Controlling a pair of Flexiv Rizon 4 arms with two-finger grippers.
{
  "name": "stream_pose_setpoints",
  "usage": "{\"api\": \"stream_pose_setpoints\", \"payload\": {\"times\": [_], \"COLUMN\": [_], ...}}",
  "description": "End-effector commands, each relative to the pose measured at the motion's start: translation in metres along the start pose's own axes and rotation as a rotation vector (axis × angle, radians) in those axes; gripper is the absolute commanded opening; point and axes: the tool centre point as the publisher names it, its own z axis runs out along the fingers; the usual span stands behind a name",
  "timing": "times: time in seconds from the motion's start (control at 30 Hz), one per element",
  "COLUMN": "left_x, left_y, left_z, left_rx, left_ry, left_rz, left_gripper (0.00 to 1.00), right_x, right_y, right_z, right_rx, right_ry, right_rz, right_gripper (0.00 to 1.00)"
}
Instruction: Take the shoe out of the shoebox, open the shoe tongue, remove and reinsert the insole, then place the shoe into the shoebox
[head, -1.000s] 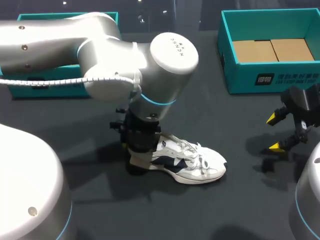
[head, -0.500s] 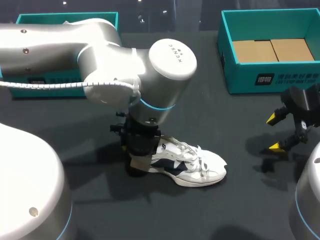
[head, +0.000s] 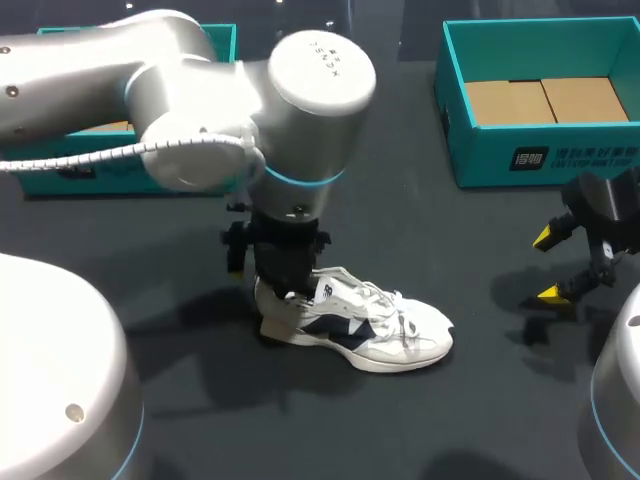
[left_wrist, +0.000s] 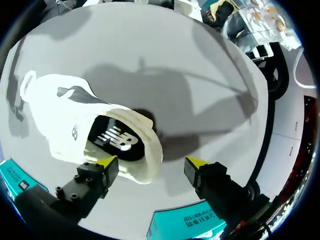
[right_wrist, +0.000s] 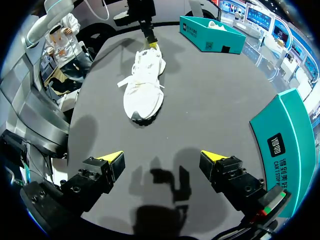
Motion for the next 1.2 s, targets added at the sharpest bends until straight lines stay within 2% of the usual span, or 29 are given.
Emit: {"api": "stream_pose_setpoints", "payload": {"times": [0.03, 0.2, 0.27, 0.7, 0.73, 0.8, 0.9, 1.13, 1.2], "left_x": [0.053, 0.089, 0.103, 0.103, 0.104, 0.111, 0.117, 0.128, 0.129], "left_y": [0.011, 0.01, 0.014, 0.014, 0.016, 0.018, 0.018, 0.016, 0.02], "left_z": [-0.046, -0.069, -0.069, -0.069, -0.066, -0.062, -0.052, -0.03, -0.022], "left_rx": [0.118, 0.303, 0.425, 0.425, 0.409, 0.492, 0.543, 0.638, 0.6], "left_ry": [-0.202, -0.336, -0.327, -0.327, -0.347, -0.401, -0.435, -0.508, -0.503], "left_rz": [-0.063, -0.21, -0.323, -0.323, -0.387, -0.45, -0.532, -0.675, -0.884], "left_gripper": [1.0, 1.0, 1.0, 1.0, 1.0, 1.0, 1.0, 1.0, 1.0], "right_x": [0.001, 0.001, 0.001, 0.001, 0.001, 0.001, 0.001, 0.001, 0.001], "right_y": [0.0, 0.0, 0.0, 0.0, 0.0, 0.0, 0.0, 0.0, 0.0], "right_z": [0.0, 0.0, 0.0, 0.0, 0.0, 0.0, 0.0, 0.0, 0.0], "right_rx": [0.003, 0.003, 0.003, 0.003, 0.003, 0.003, 0.003, 0.003, 0.003], "right_ry": [-0.002, -0.002, -0.002, -0.002, -0.002, -0.002, -0.002, -0.002, -0.002], "right_rz": [0.001, 0.001, 0.001, 0.001, 0.001, 0.001, 0.001, 0.001, 0.001], "right_gripper": [1.0, 1.0, 1.0, 1.0, 1.0, 1.0, 1.0, 1.0, 1.0]}}
